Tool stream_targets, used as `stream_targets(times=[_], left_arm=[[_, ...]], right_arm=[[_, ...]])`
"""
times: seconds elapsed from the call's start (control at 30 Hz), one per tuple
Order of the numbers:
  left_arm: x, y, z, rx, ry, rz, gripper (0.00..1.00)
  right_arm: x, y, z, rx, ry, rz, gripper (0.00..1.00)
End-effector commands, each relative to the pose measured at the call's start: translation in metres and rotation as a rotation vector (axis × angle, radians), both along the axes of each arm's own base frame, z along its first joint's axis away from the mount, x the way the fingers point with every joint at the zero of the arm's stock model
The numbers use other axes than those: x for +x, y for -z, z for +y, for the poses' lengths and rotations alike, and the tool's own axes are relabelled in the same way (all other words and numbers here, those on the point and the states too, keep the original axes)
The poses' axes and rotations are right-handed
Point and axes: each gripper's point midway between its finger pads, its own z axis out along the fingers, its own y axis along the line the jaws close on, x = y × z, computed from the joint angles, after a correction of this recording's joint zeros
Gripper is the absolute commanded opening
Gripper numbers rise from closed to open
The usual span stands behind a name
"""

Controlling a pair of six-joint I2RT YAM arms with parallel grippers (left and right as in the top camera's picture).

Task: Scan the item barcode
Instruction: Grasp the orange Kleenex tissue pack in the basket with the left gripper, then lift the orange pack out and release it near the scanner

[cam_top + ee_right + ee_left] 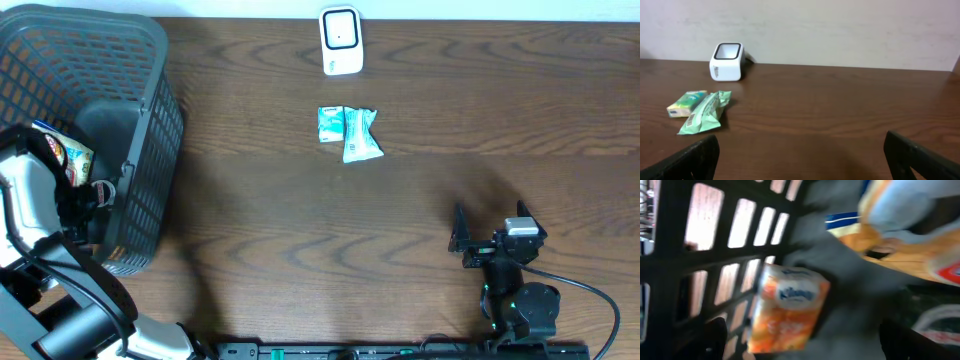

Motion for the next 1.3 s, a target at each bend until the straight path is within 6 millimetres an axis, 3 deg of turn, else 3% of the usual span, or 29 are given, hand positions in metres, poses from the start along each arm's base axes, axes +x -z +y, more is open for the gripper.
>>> stream_targets(times=[0.0, 0.47, 0.87, 1.07, 1.23, 1.27], left_arm=[[-0.009, 0.005, 0.000, -0.007, 0.024, 0.040, 0.96], [-0.002, 0.030, -0.002, -0.012, 0.025, -0.019, 0.96], [-0.006, 0.043, -0.012, -0.052, 0.022, -0.016, 0.89], [-0.011, 0.048, -0.015, -0.062, 0.022, -0.002, 0.67], [-0.009, 0.048, -0.014, -0.058, 0.022, -0.008, 0.23], [-0.009, 0.048, -0.014, -0.057, 0.022, -0.008, 0.19]], right_arm=[[0.000, 0.001, 0.001, 0.007, -0.004, 0.001, 0.99], [0.000, 0.001, 0.001, 0.007, -0.004, 0.001, 0.99], [0.000, 0.001, 0.001, 0.007, -0.004, 0.001, 0.99], [0.000, 0.001, 0.001, 0.007, -0.004, 0.001, 0.99], [0.000, 0.001, 0.001, 0.007, -0.004, 0.001, 0.99], [0.000, 0.001, 0.001, 0.007, -0.004, 0.001, 0.99]])
